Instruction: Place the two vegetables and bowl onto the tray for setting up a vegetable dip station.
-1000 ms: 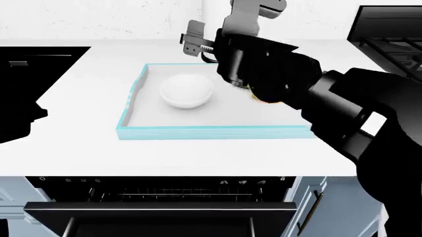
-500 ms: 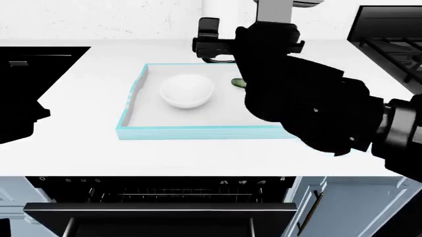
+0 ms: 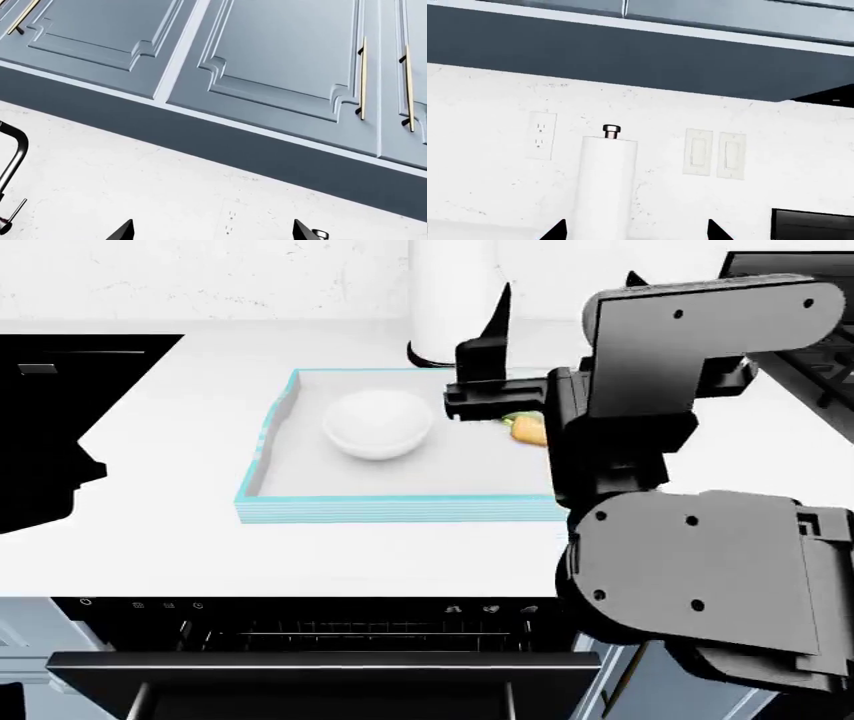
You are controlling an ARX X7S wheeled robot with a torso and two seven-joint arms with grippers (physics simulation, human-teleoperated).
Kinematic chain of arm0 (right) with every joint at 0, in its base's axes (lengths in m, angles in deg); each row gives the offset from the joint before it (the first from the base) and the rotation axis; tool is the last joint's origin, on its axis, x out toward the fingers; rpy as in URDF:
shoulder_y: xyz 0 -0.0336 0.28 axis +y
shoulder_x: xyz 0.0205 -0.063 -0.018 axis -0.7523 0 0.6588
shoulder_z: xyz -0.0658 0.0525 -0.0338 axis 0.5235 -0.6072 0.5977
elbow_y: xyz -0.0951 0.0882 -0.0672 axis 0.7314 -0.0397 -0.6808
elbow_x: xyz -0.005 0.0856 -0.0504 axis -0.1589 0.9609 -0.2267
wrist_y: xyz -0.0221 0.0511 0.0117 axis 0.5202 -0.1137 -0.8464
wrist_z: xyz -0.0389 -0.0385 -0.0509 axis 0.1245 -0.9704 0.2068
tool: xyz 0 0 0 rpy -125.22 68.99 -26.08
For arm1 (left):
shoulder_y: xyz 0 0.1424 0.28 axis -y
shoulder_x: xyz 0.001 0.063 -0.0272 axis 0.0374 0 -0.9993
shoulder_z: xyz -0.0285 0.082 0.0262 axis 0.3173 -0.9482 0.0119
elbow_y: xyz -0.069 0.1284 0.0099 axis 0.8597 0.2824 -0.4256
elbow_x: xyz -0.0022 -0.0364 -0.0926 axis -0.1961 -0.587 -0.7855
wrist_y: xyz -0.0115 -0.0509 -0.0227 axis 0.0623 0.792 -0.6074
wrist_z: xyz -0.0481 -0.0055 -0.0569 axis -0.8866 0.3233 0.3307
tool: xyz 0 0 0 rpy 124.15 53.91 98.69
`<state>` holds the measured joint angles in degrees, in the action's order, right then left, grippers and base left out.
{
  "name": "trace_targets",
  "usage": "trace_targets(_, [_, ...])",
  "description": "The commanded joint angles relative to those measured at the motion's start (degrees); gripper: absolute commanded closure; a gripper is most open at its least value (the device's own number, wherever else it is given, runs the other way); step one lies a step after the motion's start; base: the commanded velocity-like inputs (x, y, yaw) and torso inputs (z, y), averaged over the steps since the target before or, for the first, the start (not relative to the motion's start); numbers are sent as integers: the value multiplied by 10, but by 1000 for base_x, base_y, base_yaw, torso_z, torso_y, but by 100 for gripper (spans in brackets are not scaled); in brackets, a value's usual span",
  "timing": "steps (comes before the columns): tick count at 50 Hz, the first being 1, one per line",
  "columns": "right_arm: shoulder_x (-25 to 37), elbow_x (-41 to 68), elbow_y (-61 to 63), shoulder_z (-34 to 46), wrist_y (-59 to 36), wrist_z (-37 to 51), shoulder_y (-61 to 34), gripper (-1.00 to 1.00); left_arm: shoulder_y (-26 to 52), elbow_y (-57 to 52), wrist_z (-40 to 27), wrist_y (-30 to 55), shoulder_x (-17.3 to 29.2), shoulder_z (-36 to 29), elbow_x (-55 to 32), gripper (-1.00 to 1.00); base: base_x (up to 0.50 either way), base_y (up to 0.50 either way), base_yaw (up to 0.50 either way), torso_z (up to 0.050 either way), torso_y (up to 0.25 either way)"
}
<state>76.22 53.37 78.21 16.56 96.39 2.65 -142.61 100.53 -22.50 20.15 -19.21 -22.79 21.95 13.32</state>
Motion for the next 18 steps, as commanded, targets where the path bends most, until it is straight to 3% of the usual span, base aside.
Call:
trace_targets(1, [42, -163, 121, -132, -195, 100, 129, -100, 4, -2, -1, 5, -1, -6, 3, -100, 0, 0, 0, 0, 0])
trace_targets(3, [44, -200, 152, -203, -267, 99, 188, -100, 6, -4, -2, 7, -1, -9, 5, -100, 0, 0, 0, 0, 0])
trace_targets(9, [47, -257, 198, -290, -338, 99, 265, -100, 8, -3, 0, 7, -3, -12, 6, -100, 0, 0, 0, 0, 0])
trace_targets(13, [47, -325, 223, -308, -353, 91, 299, -100, 10, 2, 4, 7, -6, -18, 9, -100, 0, 0, 0, 0, 0])
trace_targets(18, [13, -394, 285, -340, -483, 97, 331, -100, 17, -3, 8, 13, -8, -29, 13, -100, 0, 0, 0, 0, 0])
